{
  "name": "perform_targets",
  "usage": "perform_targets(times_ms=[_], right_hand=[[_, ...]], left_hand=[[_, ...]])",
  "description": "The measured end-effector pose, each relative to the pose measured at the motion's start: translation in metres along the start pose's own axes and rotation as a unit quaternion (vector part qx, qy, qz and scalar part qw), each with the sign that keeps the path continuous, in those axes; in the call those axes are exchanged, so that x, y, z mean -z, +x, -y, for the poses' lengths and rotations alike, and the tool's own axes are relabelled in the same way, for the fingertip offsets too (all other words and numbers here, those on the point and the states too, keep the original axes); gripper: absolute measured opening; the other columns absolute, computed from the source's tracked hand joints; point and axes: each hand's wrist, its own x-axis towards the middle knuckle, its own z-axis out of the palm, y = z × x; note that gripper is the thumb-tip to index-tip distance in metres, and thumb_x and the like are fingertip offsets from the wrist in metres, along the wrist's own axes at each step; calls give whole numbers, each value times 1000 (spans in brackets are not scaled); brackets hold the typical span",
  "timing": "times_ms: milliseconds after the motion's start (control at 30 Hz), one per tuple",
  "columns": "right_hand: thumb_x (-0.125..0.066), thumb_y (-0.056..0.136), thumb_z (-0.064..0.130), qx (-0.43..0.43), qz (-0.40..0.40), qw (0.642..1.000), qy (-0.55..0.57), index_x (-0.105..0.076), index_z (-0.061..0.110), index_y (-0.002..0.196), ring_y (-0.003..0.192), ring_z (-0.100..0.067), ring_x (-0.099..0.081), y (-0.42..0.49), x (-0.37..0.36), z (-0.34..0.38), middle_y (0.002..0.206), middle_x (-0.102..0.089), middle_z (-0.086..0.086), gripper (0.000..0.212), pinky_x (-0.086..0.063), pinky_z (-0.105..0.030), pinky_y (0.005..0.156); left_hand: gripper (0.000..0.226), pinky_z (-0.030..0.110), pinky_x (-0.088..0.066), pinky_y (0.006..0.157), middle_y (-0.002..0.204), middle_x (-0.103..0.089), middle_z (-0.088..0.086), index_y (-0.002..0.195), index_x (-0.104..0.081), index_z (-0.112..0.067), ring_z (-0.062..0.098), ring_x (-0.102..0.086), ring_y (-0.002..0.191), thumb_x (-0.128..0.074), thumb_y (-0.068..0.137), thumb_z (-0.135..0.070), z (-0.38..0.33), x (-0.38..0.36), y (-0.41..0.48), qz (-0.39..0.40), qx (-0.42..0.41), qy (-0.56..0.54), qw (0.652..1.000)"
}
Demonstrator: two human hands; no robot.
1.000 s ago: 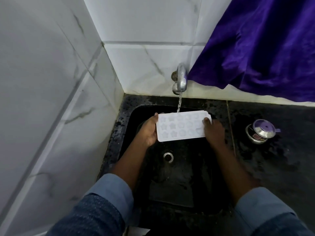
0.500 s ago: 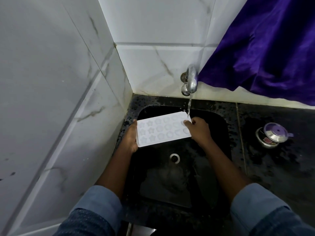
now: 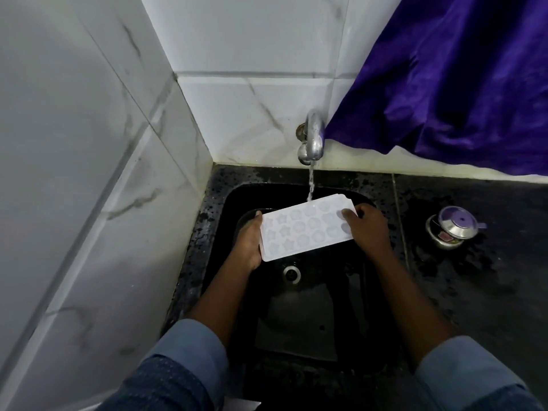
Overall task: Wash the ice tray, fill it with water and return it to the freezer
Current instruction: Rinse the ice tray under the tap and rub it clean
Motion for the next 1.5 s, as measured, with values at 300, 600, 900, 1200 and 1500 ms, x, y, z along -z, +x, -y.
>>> perform_targets(times_ms=[300, 600, 900, 1200, 1500], right_hand=[[-66, 98, 33, -22, -64, 998, 8, -74, 2, 104, 100, -39, -70, 14, 11, -4, 101, -75, -20, 32, -52, -43, 86], [-35, 110, 43, 128, -37, 912, -389, -23, -5, 160, 155, -44, -23, 12, -41, 34, 166, -25, -29, 70, -9, -60, 125], [-26, 110, 52, 355, 218, 833, -365, -1, 3, 165, 161, -31, 6, -42, -96, 44, 173, 4, -19, 78, 7, -42, 128], [-30, 110, 50, 285, 183, 869, -362, -3, 5, 166, 161, -33, 1, -8, -71, 45, 174, -1, -18, 77, -1, -48, 131], [-54, 98, 4, 217, 54, 974, -35, -77, 10, 105, 96, -28, -73, 16, -30, 71, 107, -77, -14, 25, -57, -34, 83]], left_hand=[[37, 57, -60, 96, 130, -76, 14, 129, -66, -17, 37, -73, 119, -59, 108, -46, -27, -44, -6, 93, -5, -34, 995], [87, 56, -60, 100, 126, -78, 17, 139, -70, -10, 38, -76, 116, -45, 95, -81, -20, -39, -3, 13, -2, -61, 998], [111, 60, -49, 116, 137, -73, 17, 145, -66, -16, 38, -70, 126, -18, 86, -97, -13, -29, -19, -21, 4, -102, 995], [108, 61, -50, 115, 133, -74, 21, 139, -70, -9, 41, -71, 124, -20, 91, -92, -7, -31, -28, -39, -4, -98, 994], [104, 62, -54, 110, 142, -70, 17, 152, -57, -14, 38, -71, 126, -28, 90, -92, -11, -37, -35, -38, -7, -60, 997]])
